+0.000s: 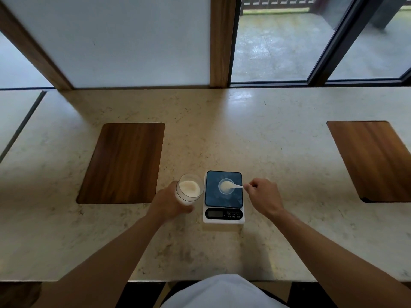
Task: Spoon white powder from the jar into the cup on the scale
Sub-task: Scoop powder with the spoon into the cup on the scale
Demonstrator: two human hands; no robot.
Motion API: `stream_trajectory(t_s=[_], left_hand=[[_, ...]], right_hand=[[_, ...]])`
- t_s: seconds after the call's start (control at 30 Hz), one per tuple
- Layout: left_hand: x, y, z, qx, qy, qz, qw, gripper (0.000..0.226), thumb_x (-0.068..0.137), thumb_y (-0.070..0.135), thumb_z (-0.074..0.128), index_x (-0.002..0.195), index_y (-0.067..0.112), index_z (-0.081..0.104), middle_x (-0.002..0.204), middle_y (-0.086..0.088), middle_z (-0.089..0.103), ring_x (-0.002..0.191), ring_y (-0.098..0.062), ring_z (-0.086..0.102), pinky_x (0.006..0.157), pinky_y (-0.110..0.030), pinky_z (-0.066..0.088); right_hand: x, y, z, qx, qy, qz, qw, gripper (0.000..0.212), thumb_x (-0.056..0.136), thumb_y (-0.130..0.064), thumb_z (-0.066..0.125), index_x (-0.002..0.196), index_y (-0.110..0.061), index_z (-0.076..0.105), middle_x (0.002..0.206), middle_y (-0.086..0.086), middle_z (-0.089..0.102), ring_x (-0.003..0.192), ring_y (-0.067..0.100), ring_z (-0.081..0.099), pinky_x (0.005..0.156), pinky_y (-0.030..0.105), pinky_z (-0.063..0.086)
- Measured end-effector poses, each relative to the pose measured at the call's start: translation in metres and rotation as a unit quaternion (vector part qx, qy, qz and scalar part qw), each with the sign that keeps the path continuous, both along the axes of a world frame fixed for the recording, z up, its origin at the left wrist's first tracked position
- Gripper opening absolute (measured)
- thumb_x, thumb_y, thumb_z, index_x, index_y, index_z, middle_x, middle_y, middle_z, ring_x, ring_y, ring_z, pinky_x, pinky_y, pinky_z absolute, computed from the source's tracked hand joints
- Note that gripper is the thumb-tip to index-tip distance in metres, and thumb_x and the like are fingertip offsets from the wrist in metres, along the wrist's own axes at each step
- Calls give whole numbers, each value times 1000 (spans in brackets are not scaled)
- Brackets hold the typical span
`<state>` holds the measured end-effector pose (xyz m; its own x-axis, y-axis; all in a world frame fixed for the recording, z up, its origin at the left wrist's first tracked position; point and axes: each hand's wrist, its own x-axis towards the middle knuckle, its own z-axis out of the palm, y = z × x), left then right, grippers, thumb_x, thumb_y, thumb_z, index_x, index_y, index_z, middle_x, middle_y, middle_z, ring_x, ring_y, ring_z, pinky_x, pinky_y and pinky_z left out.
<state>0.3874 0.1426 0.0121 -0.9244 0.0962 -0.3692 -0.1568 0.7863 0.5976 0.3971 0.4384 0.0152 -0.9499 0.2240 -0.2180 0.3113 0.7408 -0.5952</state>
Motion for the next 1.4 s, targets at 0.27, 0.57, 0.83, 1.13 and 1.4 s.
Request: stream_trajectory(t_s=[0.27, 0.57, 0.83, 1.13, 1.4], left_hand=[[-2, 4, 0, 9, 4, 4, 1000, 85, 54, 46, 88, 129, 28, 53, 121, 5, 67, 109, -21, 63, 93, -38, 51], [-5, 11, 1, 5, 10, -2, 1000, 85, 55, 43, 90, 130, 26, 52, 123, 2, 67, 109, -21, 63, 90, -32, 48], [-6, 17, 2, 9, 20, -9, 1000, 82, 58, 42, 89, 129, 25, 52, 123, 0, 67, 108, -21, 63, 88, -29, 45], [-6, 21, 0, 9, 30, -15, 999, 81, 59, 41, 90, 129, 24, 52, 123, 2, 66, 108, -20, 63, 88, -28, 44], [-7, 22, 2, 9, 37, -28, 999, 77, 56, 47, 86, 124, 31, 53, 117, 6, 67, 98, -14, 62, 89, -33, 50]], right_hand=[[2, 1, 2, 19, 29, 22, 999, 20, 94, -30, 63, 83, -15, 73, 70, -2, 69, 62, 12, 63, 59, 33, 57], [11, -1, 8, 83, 88, 106, 987, 23, 97, -26, 60, 76, -16, 60, 67, -3, 59, 56, 11, 52, 48, 23, 41], [18, 3, 15, 130, 184, 166, 960, 18, 91, -15, 68, 77, -5, 65, 66, 6, 61, 50, 15, 43, 48, 14, 20], [17, 4, 16, -18, 189, 42, 981, 17, 93, -23, 66, 82, -10, 67, 69, -5, 62, 57, 5, 54, 51, 15, 42], [7, -21, 48, -93, 243, 120, 958, 30, 90, -35, 60, 88, -7, 70, 75, -1, 69, 60, 4, 58, 52, 6, 44]])
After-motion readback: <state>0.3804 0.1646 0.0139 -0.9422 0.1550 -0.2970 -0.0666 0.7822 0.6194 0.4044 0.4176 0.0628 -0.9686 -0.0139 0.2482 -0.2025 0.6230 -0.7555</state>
